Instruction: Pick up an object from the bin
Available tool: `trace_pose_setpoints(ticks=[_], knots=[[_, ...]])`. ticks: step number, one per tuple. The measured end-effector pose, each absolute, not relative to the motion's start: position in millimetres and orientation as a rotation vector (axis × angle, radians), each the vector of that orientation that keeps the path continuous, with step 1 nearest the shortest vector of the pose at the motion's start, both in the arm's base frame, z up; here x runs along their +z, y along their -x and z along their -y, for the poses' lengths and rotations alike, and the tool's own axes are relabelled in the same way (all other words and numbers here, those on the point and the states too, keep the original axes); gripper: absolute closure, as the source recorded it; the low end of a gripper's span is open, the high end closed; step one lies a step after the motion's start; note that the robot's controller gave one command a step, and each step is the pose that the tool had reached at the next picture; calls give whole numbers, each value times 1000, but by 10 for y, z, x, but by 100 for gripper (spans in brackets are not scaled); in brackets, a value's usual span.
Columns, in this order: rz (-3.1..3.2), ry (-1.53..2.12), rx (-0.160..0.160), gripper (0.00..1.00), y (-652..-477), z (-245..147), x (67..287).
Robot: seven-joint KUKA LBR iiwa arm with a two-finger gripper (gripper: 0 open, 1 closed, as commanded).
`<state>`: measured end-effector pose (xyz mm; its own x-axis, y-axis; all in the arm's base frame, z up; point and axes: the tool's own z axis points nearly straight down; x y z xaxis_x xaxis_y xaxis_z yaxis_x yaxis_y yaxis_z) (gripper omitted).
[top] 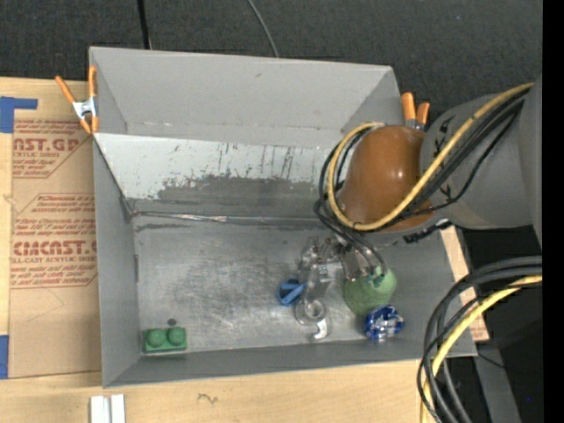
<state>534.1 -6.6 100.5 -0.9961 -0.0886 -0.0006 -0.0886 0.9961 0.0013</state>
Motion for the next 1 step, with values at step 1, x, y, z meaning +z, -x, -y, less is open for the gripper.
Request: trace_pose_setpoints(ticks=[1], knots=[[-3022, 839, -2, 100, -5335, 311, 2216]])
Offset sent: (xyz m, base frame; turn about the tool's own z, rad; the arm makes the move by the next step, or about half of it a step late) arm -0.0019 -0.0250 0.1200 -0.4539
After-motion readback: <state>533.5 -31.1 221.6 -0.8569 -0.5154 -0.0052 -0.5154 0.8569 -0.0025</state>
